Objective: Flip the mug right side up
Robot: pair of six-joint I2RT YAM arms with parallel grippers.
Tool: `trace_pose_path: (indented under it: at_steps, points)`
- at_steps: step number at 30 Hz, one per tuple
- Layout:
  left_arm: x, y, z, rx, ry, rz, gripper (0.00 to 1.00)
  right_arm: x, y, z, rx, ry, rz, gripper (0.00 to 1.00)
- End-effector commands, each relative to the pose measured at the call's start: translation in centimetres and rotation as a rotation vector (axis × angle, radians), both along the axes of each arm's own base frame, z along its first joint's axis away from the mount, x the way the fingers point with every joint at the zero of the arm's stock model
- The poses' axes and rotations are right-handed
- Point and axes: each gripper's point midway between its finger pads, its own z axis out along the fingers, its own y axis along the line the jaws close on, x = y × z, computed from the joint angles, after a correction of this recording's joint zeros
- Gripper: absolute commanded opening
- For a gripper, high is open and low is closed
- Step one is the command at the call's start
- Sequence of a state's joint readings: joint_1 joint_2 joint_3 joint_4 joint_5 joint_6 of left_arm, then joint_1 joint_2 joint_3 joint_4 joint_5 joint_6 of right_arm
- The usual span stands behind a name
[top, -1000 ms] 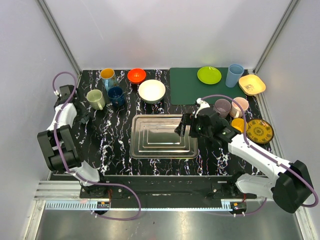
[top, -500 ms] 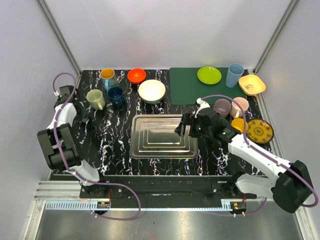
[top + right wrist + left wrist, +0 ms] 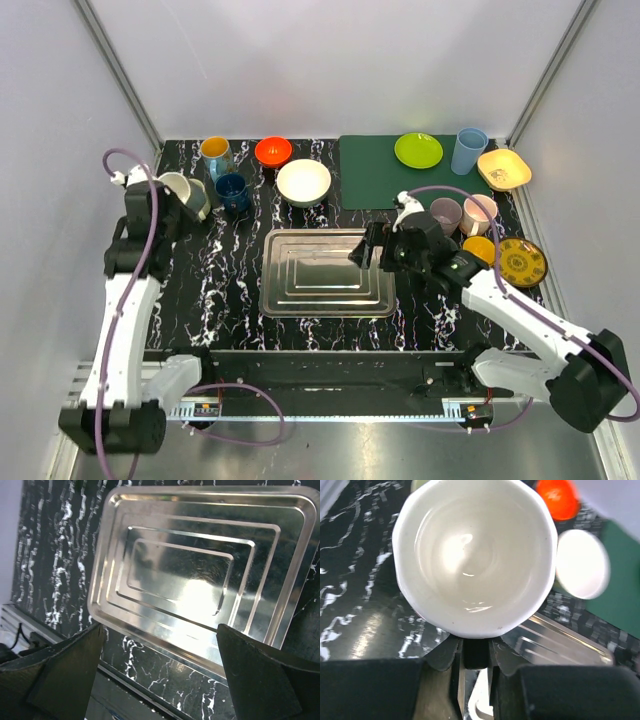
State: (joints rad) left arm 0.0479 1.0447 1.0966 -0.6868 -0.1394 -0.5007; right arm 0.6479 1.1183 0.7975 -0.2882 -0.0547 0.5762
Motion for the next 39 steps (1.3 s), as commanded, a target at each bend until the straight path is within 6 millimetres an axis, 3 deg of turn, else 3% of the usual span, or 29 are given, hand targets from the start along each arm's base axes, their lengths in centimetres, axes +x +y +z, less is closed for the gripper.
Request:
trace_pose_path:
  at_steps: [1,4,5,7,8,10,11,14,17,19,25,31,35,38,39]
  points:
    - [-3.4,-3.5,8.1,-0.116,-0.301,-0.064,0.0,-0.2,1.0,6.4,0.172,-0.113,0.014,0.98]
    - [-5.3,-9.5,10.7,-0.321,-0.423,-0.302,0.0,-2.2,3.3,9.6,0.326,-0.134,0.158,0.98]
    - [-5.9,-12.6,11.5,-0.411,-0.475,-0.454,0.0,-2.5,4.1,11.1,0.398,-0.135,0.183,0.98]
    - [-7.7,-15.7,13.8,-0.615,-0.575,-0.588,0.0,-4.0,5.4,12.3,0.49,-0.099,0.273,0.93]
    - [-8.8,-17.8,15.1,-0.691,-0.669,-0.729,0.0,-4.4,6.1,14.7,0.595,-0.125,0.301,0.91]
    - [-10.3,-19.3,16.8,-0.843,-0.719,-0.818,0.0,-6.0,6.7,15.5,0.681,-0.1,0.393,0.84]
    - [-11.8,-20.3,18.0,-0.868,-0.774,-0.91,0.0,-6.5,6.8,17.2,0.756,-0.117,0.42,0.77]
    - [-14.2,-21.9,19.5,-0.907,-0.826,-1.043,0.0,-7.6,7.0,17.8,0.804,-0.108,0.473,0.74]
    - [-15.0,-23.3,19.7,-0.943,-0.827,-1.104,0.0,-8.1,7.1,18.9,0.809,-0.135,0.527,0.81]
    - [-15.2,-24.2,19.8,-0.983,-0.832,-1.142,0.0,-8.0,7.5,18.6,0.787,-0.127,0.54,0.84]
    - [-14.5,-26.8,18.5,-1.034,-0.763,-1.169,0.0,-5.7,8.4,18.3,0.799,-0.146,0.475,0.71]
    - [-13.6,-27.8,17.4,-1.016,-0.72,-1.155,0.0,-5.1,7.8,21.2,0.868,-0.298,0.456,0.65]
    - [-12.4,-27.8,16.7,-0.997,-0.699,-1.101,0.0,-5.7,8.1,21.9,0.851,-0.313,0.52,0.64]
    - [-11.2,-27.4,16.3,-0.976,-0.702,-1.026,0.0,-6.3,8.3,20.5,0.798,-0.278,0.555,0.71]
    - [-10.8,-27.4,16.1,-0.974,-0.698,-1.009,0.0,-6.1,7.9,20.9,0.802,-0.305,0.522,0.72]
